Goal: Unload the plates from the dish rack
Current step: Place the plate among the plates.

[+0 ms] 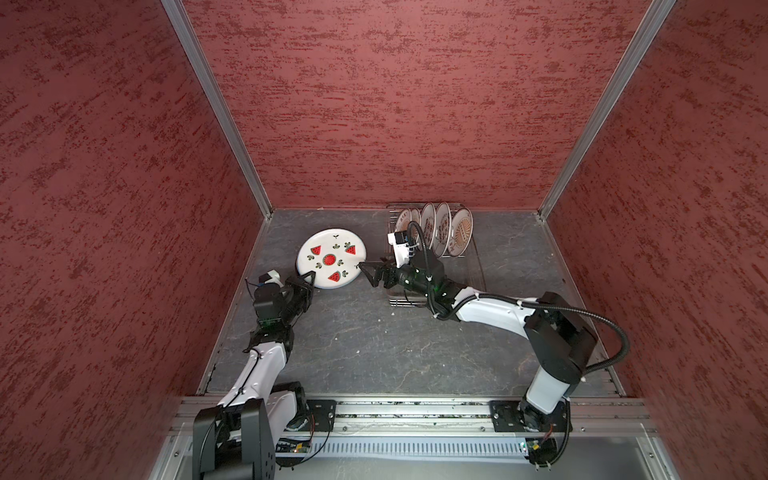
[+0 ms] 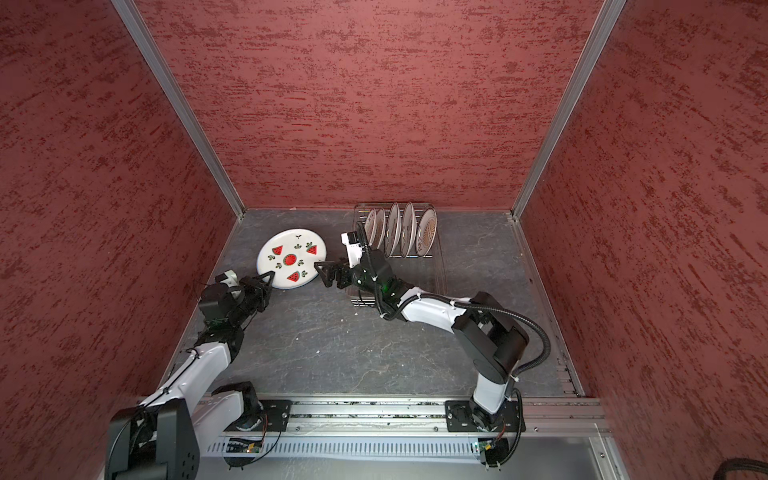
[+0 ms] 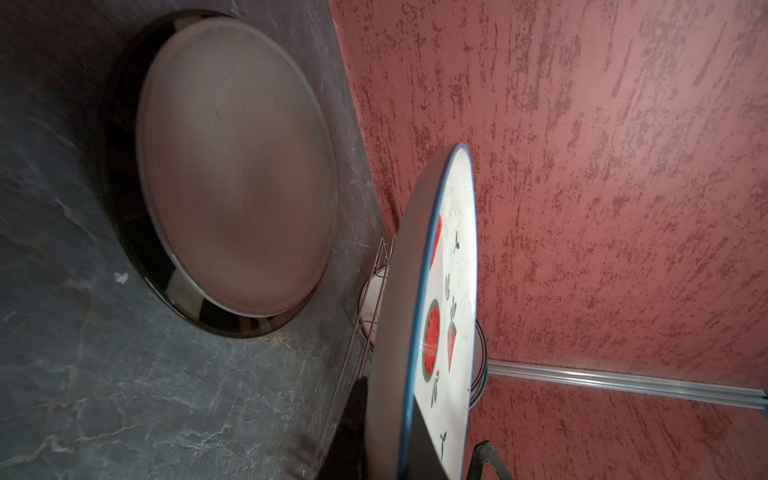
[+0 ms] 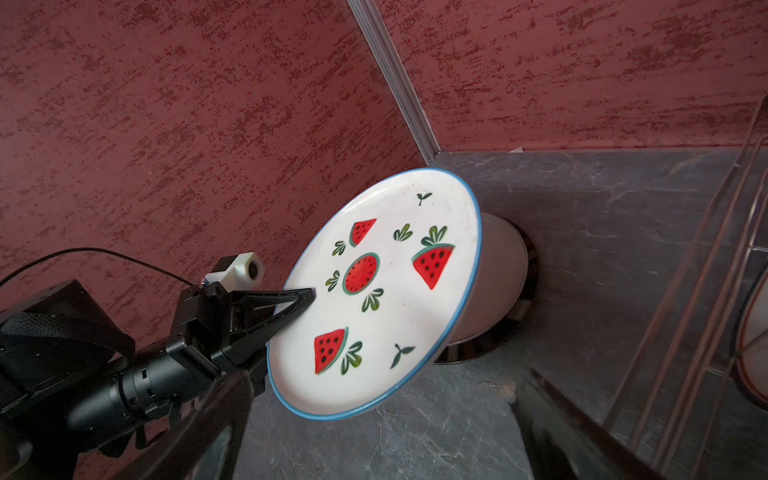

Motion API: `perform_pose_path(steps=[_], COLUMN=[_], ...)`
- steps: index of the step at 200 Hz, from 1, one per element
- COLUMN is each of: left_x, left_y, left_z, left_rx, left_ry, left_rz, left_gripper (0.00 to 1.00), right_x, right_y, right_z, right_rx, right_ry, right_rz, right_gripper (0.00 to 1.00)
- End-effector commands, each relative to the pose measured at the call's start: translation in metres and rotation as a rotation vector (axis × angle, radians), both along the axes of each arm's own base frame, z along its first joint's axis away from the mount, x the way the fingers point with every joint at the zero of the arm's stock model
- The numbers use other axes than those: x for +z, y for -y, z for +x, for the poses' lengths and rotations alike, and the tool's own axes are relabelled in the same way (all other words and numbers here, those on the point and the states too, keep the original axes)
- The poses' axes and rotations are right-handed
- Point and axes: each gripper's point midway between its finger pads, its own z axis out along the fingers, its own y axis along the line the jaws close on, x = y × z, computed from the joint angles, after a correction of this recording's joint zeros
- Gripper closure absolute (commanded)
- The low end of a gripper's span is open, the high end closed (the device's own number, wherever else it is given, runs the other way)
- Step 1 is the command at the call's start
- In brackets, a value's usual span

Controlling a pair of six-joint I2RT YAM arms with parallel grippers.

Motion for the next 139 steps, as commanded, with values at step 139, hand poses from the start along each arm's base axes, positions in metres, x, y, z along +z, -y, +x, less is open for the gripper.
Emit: perform_pose_path(steps=[139], left_x=[0.0], left_y=[-0.052], left_z=[0.061], left_rx=[0.229], left_ry=[-0.041], left_rz=[0.168], left_gripper=[1.0], right_x=[-0.032], right_y=[-0.06], right_z=[0.02], right_rx=[0.056], right_ry=[-0.017], right_rz=[-0.076], right_gripper=[0.01])
